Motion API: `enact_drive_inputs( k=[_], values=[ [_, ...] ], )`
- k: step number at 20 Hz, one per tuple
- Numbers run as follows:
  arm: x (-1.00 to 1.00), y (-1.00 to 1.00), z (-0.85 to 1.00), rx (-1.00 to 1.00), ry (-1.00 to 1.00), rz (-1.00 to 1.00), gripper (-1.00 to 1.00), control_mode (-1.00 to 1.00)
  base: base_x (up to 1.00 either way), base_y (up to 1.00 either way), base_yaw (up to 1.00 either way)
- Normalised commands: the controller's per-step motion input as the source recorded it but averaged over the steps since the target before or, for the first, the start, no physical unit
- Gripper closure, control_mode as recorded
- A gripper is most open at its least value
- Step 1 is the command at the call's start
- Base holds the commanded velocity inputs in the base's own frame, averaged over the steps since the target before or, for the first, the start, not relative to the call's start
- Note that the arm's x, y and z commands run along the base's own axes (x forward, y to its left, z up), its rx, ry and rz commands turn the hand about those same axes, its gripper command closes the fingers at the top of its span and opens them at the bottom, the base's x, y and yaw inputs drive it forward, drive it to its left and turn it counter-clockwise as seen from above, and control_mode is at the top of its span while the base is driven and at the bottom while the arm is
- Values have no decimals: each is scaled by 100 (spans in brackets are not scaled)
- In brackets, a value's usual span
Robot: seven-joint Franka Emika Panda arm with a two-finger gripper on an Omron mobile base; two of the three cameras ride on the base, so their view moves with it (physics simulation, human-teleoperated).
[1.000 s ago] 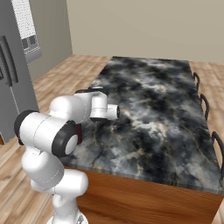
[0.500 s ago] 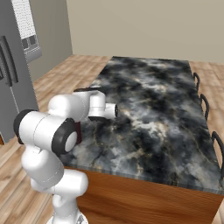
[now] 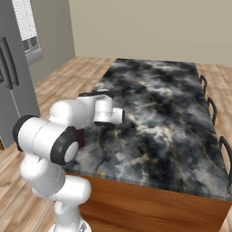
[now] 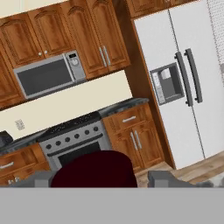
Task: Pick the juice, can, juice from the counter and place them in the open cabinet.
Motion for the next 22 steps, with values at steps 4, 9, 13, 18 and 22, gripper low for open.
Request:
enact_drive_inputs(
  k=[4,9,13,18,22],
  values=[
    [-41,-5,52,1,-1,0,100,-100,0,0,0],
    [-41,-7,52,0,0,0,100,-100,0,0,0],
    [-53,-7,47,-5,-4,0,100,-100,0,0,0],
    [-52,-7,40,-7,-17,-2,100,-100,0,0,0],
    [-49,-1,33,-11,-19,-7,100,-100,0,0,0]
  ],
)
